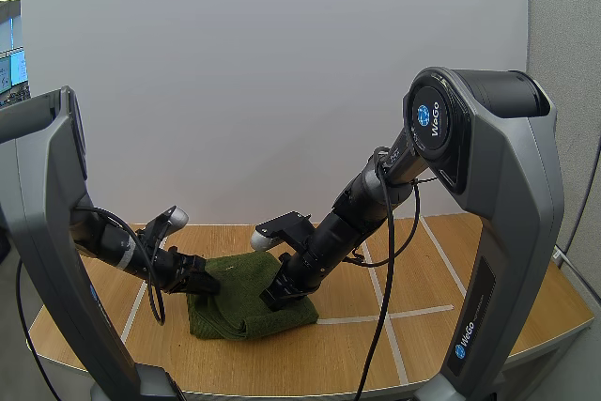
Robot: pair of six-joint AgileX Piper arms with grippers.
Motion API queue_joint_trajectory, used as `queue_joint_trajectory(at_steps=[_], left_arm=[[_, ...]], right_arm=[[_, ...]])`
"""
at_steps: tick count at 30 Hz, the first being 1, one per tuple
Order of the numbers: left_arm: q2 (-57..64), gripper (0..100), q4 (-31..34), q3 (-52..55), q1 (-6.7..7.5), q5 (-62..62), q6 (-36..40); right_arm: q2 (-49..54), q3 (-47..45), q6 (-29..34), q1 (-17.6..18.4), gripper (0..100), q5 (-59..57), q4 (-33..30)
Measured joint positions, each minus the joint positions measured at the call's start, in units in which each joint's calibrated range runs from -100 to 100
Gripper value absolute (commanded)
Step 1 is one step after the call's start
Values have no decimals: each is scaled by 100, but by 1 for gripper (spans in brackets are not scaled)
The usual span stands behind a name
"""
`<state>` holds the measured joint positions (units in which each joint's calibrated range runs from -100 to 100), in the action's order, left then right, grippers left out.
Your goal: Fold the towel
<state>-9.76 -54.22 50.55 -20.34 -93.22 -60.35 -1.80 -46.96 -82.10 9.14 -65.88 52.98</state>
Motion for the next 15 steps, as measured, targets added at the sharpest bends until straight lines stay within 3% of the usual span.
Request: queue_joint_trajectory(at_steps=[7,15], left_arm=[[-93,0,0,21,160,59,-44],[-103,0,22,-728,169,-498,325]], right_arm=[[28,0,23,0,0,-134,-21],[906,0,468,-104,0,-358,-728]])
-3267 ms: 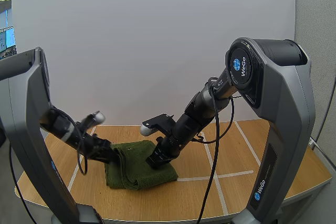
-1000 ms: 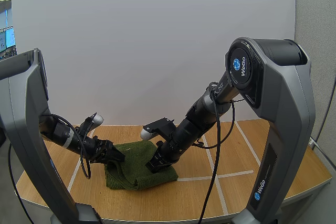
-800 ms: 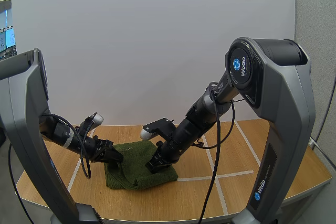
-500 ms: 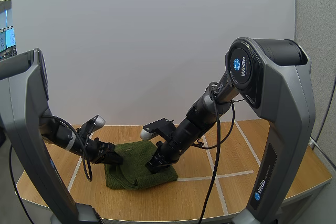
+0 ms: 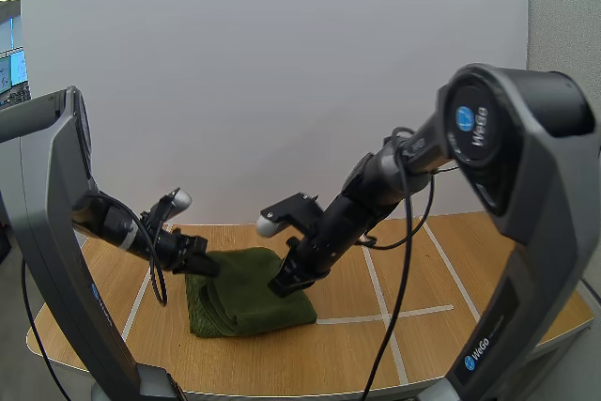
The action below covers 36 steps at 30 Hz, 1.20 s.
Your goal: Fold the towel
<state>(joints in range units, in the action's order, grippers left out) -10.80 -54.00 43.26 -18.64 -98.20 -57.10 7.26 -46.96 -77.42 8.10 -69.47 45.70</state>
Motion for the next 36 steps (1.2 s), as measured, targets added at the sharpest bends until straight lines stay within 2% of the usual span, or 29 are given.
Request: queue_joint_trajectory(at_steps=[9,11,15,27,29,30,36], left_arm=[[69,0,92,-737,0,-30,420],[81,0,104,-776,0,-30,443],[191,0,433,-1514,9,-47,876],[434,0,724,-2001,9,-82,1219],[515,0,853,-2123,9,-82,1279],[588,0,1163,-2227,9,-82,1314],[588,0,1400,-2243,9,-82,1322]], right_arm=[[415,-13,59,-456,0,-144,-130],[415,-28,58,-476,0,-162,-140],[415,-45,58,-500,0,-431,-165],[415,-45,49,-500,0,-436,-165],[415,-45,38,-500,0,-436,-165],[415,-45,24,-500,0,-436,-165],[415,-45,-57,-500,0,-436,-88]])
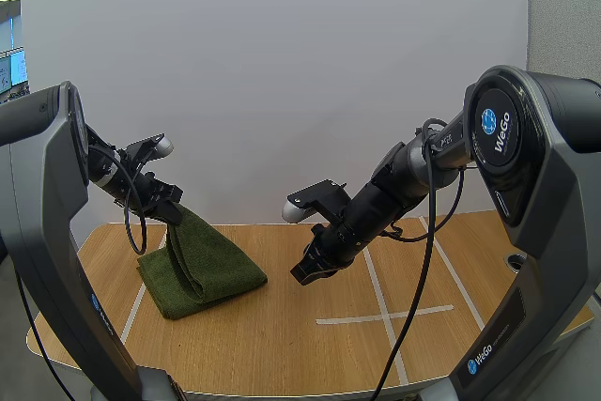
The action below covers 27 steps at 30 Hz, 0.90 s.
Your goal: Fold the towel
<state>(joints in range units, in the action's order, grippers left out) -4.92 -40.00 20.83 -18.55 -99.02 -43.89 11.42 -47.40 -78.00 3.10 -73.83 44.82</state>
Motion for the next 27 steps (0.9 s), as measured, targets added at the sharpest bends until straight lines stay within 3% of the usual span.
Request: queue_joint_trajectory(at_steps=[10,14,16,19,21,27], left_arm=[[14,0,20,-156,0,0,120],[297,0,373,-575,-41,-19,196],[297,0,440,-505,-279,-65,77],[297,0,483,-427,-396,-65,-25],[297,0,540,-173,-578,-65,-244],[-98,0,332,426,-685,-65,-624]], right_arm=[[0,0,0,0,0,0,24],[0,0,0,0,0,-86,42],[0,0,0,0,0,-171,51],[0,0,0,0,0,-171,51],[0,0,0,0,0,-171,88],[10,0,0,0,0,-187,148]])
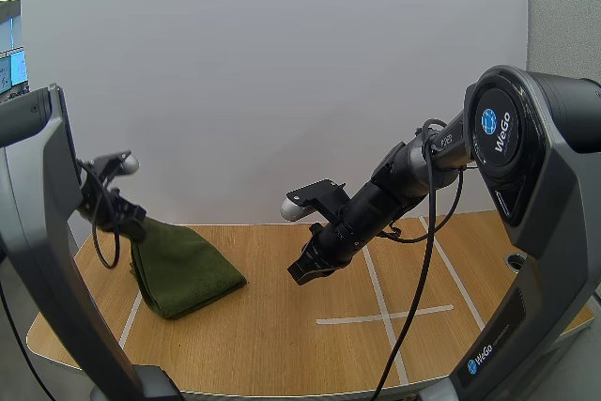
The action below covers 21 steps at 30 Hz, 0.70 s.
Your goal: Fold the towel
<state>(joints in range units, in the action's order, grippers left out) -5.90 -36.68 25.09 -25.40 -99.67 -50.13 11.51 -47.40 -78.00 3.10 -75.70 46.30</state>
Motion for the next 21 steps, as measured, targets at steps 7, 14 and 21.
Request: queue_joint_trajectory(at_steps=[7,14,21], left_arm=[[-680,0,-200,167,0,0,-276],[-802,7,-179,167,0,16,-307],[-802,84,-179,167,0,16,-307]], right_arm=[[0,0,0,0,0,-360,0],[0,0,-249,20,0,-352,370],[0,0,-337,468,0,542,460]])
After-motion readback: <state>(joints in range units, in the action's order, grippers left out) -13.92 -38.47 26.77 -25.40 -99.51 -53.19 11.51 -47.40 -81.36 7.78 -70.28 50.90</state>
